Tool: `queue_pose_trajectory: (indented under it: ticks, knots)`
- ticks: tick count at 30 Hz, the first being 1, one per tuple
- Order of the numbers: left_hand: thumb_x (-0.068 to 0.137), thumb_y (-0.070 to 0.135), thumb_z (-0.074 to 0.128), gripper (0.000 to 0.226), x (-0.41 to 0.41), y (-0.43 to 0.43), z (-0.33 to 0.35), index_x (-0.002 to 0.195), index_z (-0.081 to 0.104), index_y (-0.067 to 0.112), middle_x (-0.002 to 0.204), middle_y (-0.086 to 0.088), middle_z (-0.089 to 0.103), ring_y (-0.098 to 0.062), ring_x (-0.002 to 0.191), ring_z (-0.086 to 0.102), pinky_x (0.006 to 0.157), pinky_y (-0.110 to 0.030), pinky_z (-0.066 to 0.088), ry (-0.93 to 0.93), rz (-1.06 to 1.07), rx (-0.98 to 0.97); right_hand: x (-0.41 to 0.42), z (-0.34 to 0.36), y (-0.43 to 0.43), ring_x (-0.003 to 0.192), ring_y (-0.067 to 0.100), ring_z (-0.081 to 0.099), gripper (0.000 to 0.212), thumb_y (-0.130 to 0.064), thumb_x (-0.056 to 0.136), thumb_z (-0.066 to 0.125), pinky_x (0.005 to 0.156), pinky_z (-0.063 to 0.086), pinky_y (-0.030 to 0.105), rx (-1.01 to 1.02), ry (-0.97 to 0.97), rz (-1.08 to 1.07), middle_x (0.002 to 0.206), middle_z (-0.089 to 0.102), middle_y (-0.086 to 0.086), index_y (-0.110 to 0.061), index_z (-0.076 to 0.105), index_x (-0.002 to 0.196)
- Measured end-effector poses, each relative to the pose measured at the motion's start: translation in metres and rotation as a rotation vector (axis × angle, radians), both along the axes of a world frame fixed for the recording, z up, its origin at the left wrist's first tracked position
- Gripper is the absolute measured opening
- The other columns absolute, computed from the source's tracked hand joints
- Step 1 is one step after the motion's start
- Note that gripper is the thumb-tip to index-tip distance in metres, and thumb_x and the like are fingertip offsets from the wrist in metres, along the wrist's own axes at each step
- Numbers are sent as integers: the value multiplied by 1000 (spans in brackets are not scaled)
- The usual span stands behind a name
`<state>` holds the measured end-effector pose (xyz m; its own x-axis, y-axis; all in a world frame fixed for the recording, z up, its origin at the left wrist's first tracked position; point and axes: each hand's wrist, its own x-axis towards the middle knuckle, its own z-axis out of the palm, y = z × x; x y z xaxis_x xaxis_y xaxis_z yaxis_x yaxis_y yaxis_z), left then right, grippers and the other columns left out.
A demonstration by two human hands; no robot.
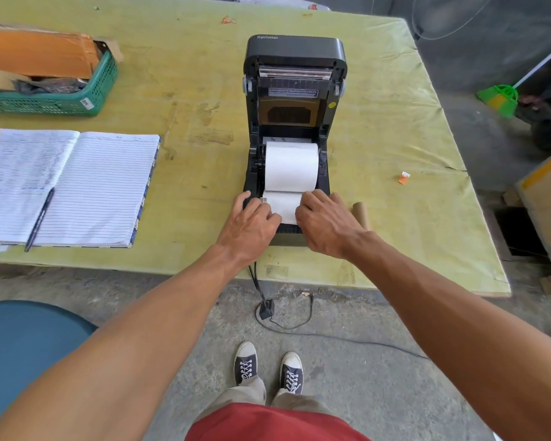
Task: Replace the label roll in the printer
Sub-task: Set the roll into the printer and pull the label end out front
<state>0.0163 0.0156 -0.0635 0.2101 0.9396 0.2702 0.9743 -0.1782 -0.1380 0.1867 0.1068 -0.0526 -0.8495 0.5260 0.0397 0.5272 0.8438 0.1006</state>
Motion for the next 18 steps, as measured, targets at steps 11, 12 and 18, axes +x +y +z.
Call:
queue_pose_trajectory:
  ticks: [11, 12, 18]
  knots:
    - [78, -8, 59, 18, 8, -31, -11, 84, 66, 7, 74, -8, 58, -25, 68, 56, 87, -47, 49, -100, 4, -12, 18, -5, -23, 78, 27, 47, 18, -16, 93, 50, 66, 45, 42, -79, 75, 109, 89, 55, 11, -6, 62, 85]
    - [78, -7, 61, 18, 8, -31, -12, 87, 66, 7, 77, -8, 58, -25, 71, 55, 86, -46, 49, -109, 17, -15, 21, -5, -24, 78, 26, 46, 18, -17, 93, 49, 66, 45, 42, -81, 74, 124, 89, 55, 11, -6, 62, 85]
    - [74, -8, 73, 14, 7, -25, -6, 82, 70, 3, 71, -9, 61, -24, 63, 59, 68, -38, 54, -95, -2, -37, 27, -5, -26, 100, 29, 53, 42, -44, 93, 54, 88, 48, 47, -115, 26, 87, 115, 58, 11, -10, 59, 116]
